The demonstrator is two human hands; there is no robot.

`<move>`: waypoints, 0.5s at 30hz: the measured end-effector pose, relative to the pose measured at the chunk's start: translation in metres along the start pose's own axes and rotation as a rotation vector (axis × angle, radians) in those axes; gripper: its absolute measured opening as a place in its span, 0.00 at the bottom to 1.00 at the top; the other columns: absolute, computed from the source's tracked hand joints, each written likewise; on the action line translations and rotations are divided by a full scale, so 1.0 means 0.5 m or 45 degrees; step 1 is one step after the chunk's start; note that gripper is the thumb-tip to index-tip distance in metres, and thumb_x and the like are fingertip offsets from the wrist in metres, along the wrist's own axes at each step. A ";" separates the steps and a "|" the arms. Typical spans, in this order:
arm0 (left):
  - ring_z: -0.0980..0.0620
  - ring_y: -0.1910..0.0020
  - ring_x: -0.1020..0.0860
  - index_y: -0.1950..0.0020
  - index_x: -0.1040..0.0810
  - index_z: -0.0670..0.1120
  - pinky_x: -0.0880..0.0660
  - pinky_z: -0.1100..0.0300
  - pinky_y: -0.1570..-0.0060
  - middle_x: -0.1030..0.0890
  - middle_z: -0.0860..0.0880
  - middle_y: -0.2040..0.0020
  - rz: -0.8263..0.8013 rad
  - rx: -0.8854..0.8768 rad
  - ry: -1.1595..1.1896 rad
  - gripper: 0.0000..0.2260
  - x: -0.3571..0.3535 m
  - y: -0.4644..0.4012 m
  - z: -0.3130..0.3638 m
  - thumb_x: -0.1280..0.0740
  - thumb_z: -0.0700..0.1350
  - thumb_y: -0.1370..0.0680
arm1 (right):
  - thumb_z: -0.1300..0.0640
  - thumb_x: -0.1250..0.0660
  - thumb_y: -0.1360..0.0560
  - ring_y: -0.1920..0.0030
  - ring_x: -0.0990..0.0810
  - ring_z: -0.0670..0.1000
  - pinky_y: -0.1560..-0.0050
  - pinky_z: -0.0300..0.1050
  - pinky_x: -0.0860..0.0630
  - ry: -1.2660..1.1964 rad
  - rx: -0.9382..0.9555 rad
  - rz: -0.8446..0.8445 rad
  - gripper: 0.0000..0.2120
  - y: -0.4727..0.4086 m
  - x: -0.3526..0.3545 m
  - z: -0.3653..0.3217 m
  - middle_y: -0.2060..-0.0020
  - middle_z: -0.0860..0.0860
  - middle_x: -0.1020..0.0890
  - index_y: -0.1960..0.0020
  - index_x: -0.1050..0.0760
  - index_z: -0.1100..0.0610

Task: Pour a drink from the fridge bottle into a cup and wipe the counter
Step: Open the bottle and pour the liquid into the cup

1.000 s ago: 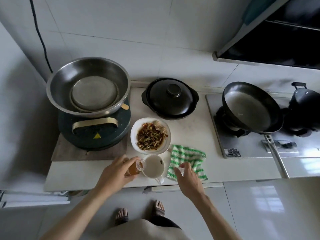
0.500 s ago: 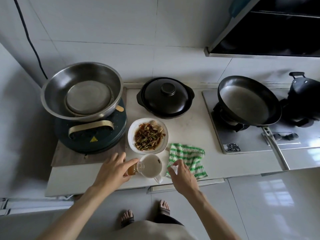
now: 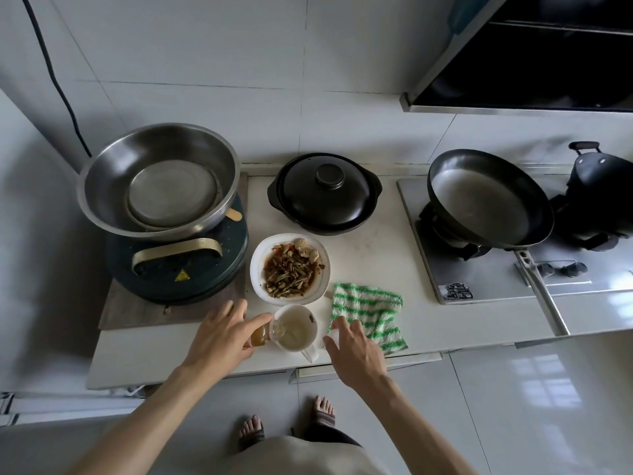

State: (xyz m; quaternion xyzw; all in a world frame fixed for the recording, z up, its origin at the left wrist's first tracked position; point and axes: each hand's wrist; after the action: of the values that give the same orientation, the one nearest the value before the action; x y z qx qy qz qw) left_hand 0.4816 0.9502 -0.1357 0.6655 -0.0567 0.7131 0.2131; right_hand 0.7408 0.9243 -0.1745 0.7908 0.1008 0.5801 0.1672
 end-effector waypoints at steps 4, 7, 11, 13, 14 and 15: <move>0.47 0.54 0.25 0.34 0.23 0.58 0.24 0.52 0.60 0.24 0.48 0.52 -0.023 -0.016 -0.001 0.34 0.010 -0.003 0.002 0.17 0.48 0.38 | 0.40 0.45 0.17 0.56 0.18 0.57 0.62 0.47 0.29 0.033 0.021 0.000 0.17 -0.001 -0.005 -0.005 0.40 0.53 0.28 0.34 0.36 0.49; 0.47 0.54 0.25 0.35 0.22 0.58 0.23 0.52 0.60 0.23 0.48 0.52 -0.036 -0.019 -0.040 0.35 0.015 -0.004 0.003 0.16 0.47 0.40 | 0.40 0.45 0.17 0.55 0.18 0.57 0.60 0.48 0.26 0.037 0.020 -0.009 0.17 -0.001 -0.007 -0.007 0.40 0.53 0.27 0.34 0.36 0.49; 0.48 0.50 0.25 0.31 0.25 0.59 0.23 0.51 0.55 0.23 0.47 0.49 -0.052 -0.018 -0.038 0.36 0.016 -0.006 0.005 0.18 0.47 0.37 | 0.41 0.44 0.17 0.54 0.18 0.57 0.59 0.48 0.26 0.016 0.027 -0.013 0.17 0.000 -0.008 -0.007 0.40 0.53 0.27 0.34 0.36 0.49; 0.48 0.48 0.25 0.28 0.27 0.60 0.23 0.51 0.51 0.23 0.47 0.46 -0.043 -0.012 -0.045 0.36 0.016 -0.007 0.003 0.19 0.48 0.34 | 0.41 0.44 0.17 0.54 0.18 0.57 0.59 0.48 0.27 0.009 0.031 -0.019 0.16 0.001 -0.008 -0.010 0.40 0.53 0.28 0.34 0.36 0.49; 0.48 0.47 0.25 0.28 0.28 0.60 0.23 0.51 0.50 0.23 0.47 0.45 -0.039 -0.012 -0.050 0.36 0.015 -0.007 0.002 0.19 0.48 0.33 | 0.41 0.45 0.17 0.54 0.18 0.57 0.59 0.48 0.26 0.008 0.036 -0.021 0.16 0.001 -0.007 -0.012 0.40 0.53 0.28 0.34 0.35 0.49; 0.48 0.47 0.26 0.27 0.28 0.60 0.23 0.51 0.49 0.23 0.47 0.44 -0.042 -0.014 -0.056 0.36 0.015 -0.007 0.002 0.20 0.48 0.33 | 0.41 0.45 0.17 0.54 0.18 0.57 0.59 0.49 0.25 0.010 0.044 -0.020 0.16 0.001 -0.007 -0.014 0.40 0.53 0.28 0.34 0.35 0.49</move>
State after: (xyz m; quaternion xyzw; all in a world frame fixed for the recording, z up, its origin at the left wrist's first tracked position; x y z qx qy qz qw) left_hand 0.4834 0.9548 -0.1289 0.6806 -0.0542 0.6945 0.2270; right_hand 0.7332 0.9240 -0.1754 0.7905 0.1176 0.5801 0.1576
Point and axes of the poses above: each hand's wrist, its own y-axis away from the middle knuckle, its own x-axis out of the back of the hand, z = x × y
